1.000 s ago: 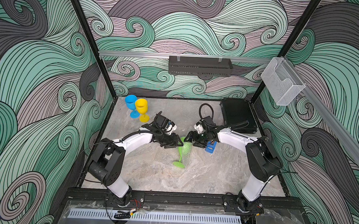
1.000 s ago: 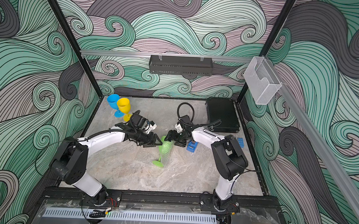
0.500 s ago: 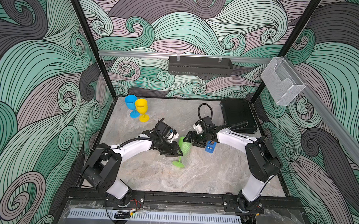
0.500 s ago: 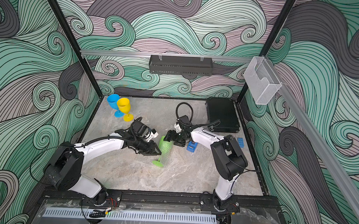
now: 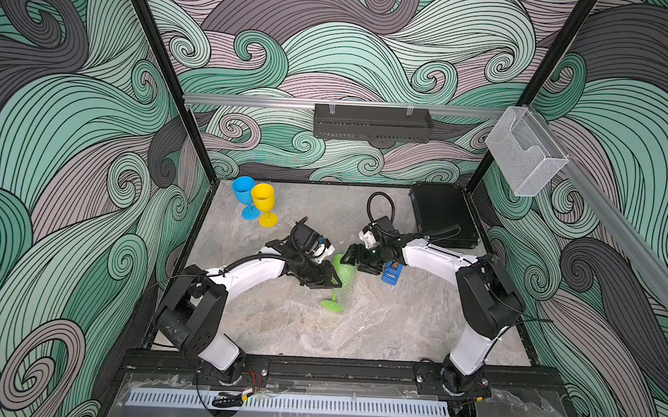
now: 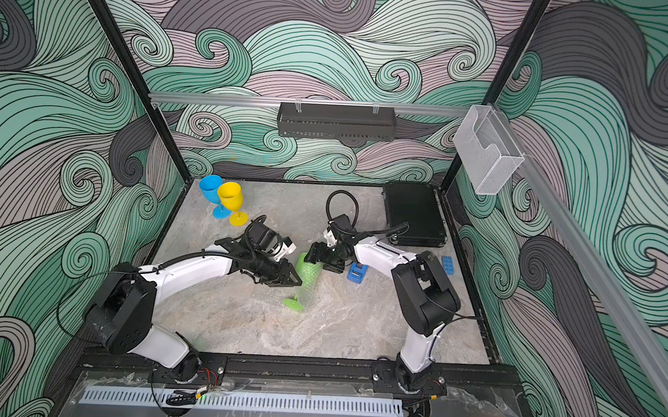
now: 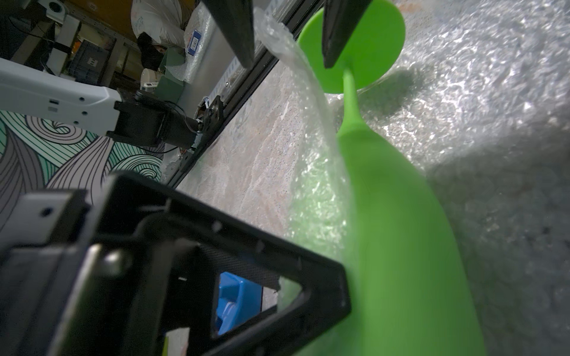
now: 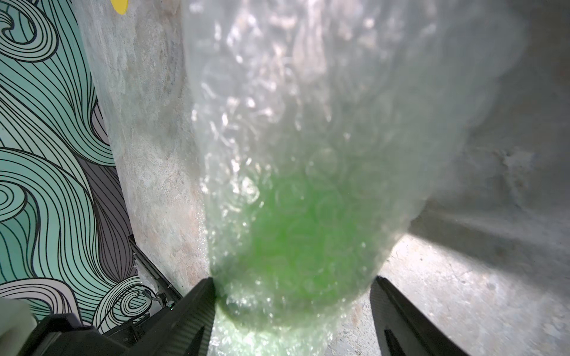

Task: Wrap wine glasses in bubble wrap
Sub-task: Wrap the wine glass in bubble wrap.

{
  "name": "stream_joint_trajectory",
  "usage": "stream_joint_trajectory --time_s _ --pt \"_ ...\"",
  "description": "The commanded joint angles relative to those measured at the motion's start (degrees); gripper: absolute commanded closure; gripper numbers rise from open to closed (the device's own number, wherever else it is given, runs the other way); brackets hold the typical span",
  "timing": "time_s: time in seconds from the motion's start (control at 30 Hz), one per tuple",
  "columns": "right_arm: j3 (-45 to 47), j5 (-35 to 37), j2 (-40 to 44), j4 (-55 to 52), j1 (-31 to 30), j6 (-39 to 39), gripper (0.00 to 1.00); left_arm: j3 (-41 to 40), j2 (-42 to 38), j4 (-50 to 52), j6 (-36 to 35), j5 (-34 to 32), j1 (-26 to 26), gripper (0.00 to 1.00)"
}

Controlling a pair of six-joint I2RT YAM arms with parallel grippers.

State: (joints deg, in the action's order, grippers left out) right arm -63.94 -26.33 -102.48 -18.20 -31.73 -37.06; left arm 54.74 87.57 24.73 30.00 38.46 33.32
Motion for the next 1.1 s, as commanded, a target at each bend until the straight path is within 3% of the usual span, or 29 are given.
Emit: stream_joint_trajectory --time_s 0.0,0.17,0.4,0.7,1.07 --pt "-0.2 3.6 -2.4 -4.9 -0.5 0.7 0.19 2.2 1.0 1.9 -0.6 -0.2 0.7 0.61" --pt "-0.2 3.9 -2.3 -4.9 -0.6 1.0 0.19 1.9 2.7 3.2 -1.6 -2.7 0.7 0.66" --pt "-1.0 3.8 -2.6 -5.8 -0.6 1.5 0.2 -0.1 0.2 3.8 -2.3 -2.6 0.7 1.0" --pt "-2.4 4.3 -3.3 -7.2 -2.0 2.3 0.21 -3.8 -1.7 2.3 -1.9 -1.2 0.5 1.0" --pt "-4.3 6.6 -4.8 -9.9 -3.5 4.2 0.2 -6.7 -2.7 1.9 -1.3 -1.5 0.5 0.86"
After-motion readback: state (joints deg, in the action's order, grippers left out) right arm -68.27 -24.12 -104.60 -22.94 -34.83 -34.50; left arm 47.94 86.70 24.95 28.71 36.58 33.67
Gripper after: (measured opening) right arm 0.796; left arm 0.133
